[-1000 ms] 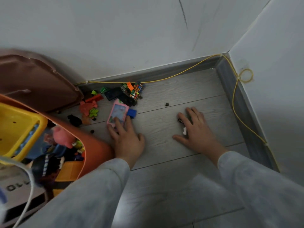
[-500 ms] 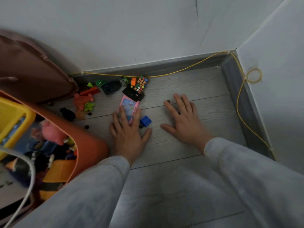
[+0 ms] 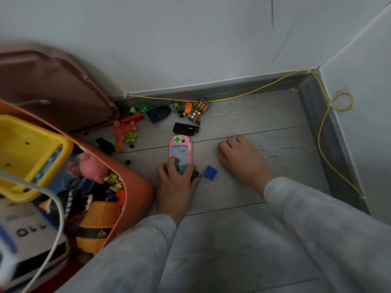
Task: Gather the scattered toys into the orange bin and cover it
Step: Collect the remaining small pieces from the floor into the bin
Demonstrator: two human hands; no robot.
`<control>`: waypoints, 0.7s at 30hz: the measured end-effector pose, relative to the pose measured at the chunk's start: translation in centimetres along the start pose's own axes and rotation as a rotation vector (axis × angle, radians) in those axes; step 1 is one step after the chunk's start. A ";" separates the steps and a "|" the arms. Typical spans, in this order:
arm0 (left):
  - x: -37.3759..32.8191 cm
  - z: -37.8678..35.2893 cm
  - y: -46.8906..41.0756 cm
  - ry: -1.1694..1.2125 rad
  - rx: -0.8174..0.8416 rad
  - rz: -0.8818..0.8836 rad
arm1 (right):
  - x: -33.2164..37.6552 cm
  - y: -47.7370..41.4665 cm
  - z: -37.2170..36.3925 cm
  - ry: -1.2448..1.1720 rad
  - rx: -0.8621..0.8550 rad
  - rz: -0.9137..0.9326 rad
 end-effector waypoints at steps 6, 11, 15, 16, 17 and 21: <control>0.9 1.3 3.0 0.149 -0.019 -0.021 | 0.9 0.8 0.0 -0.274 0.072 -0.068; 1.2 3.6 4.3 0.229 0.064 0.012 | 3.3 3.4 0.4 -0.392 0.022 -0.064; 1.1 4.5 5.5 0.396 0.077 0.127 | 5.5 4.1 0.5 -0.261 0.005 -0.019; 1.0 4.8 5.9 0.429 0.082 0.141 | 6.1 4.1 0.2 -0.197 0.035 -0.012; 0.7 5.1 6.2 0.447 0.098 0.145 | 6.6 4.1 -0.3 -0.142 0.073 -0.011; 0.4 6.5 7.8 0.433 0.133 0.113 | 8.3 3.7 -1.9 -0.078 0.242 0.023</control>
Point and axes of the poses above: each hand's wrist, its own y-axis away from the middle knuckle, its own z-axis out of the back of the hand, x = y × z, the point moved 8 cm from there along -y, towards the middle knuckle, and after that the axes turned 8 degrees about x, right-handed, at the moved point
